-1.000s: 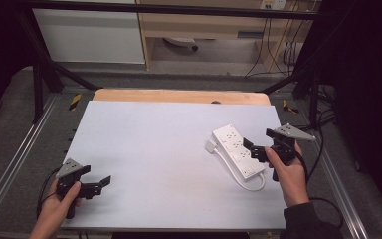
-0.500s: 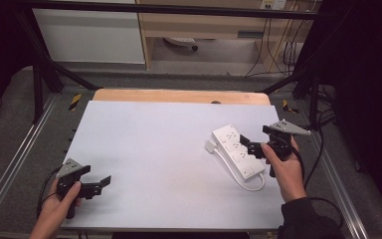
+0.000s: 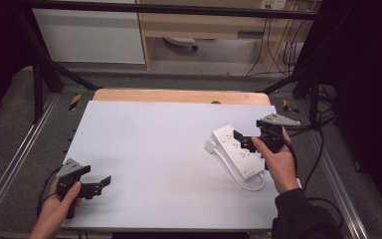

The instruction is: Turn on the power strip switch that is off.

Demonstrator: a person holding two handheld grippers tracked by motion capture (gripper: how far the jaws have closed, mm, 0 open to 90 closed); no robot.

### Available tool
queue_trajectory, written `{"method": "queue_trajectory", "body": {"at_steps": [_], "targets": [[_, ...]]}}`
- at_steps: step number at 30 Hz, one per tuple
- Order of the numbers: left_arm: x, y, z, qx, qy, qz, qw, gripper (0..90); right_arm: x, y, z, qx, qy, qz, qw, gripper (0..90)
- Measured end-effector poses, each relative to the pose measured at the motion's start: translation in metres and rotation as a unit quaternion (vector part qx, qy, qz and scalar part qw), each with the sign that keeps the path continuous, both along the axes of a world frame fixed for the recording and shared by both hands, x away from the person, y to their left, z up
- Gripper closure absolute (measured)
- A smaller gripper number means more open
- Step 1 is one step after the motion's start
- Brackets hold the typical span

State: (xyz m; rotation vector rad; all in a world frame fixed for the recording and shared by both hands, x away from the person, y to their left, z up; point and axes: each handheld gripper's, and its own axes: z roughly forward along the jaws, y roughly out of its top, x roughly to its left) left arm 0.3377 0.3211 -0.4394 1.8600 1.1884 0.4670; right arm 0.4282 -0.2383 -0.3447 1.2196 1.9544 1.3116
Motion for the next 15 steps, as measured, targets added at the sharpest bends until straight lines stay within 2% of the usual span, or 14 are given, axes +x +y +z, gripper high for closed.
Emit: {"method": "queue_trajectory", "body": {"at_steps": [10, 15], "targets": [[0.000, 0.000, 0.000, 0.002, 0.000, 0.000, 1.0000, 6.7, 0.010, 0.005, -0.002, -0.003, 0.003, -0.003, 1.0000, 3.7], [0.000, 0.000, 0.000, 0.000, 0.001, -0.001, 1.0000, 6.7, 0.018, 0.006, -0.006, 0.006, 0.015, -0.008, 0.9998, 6.0]]}}
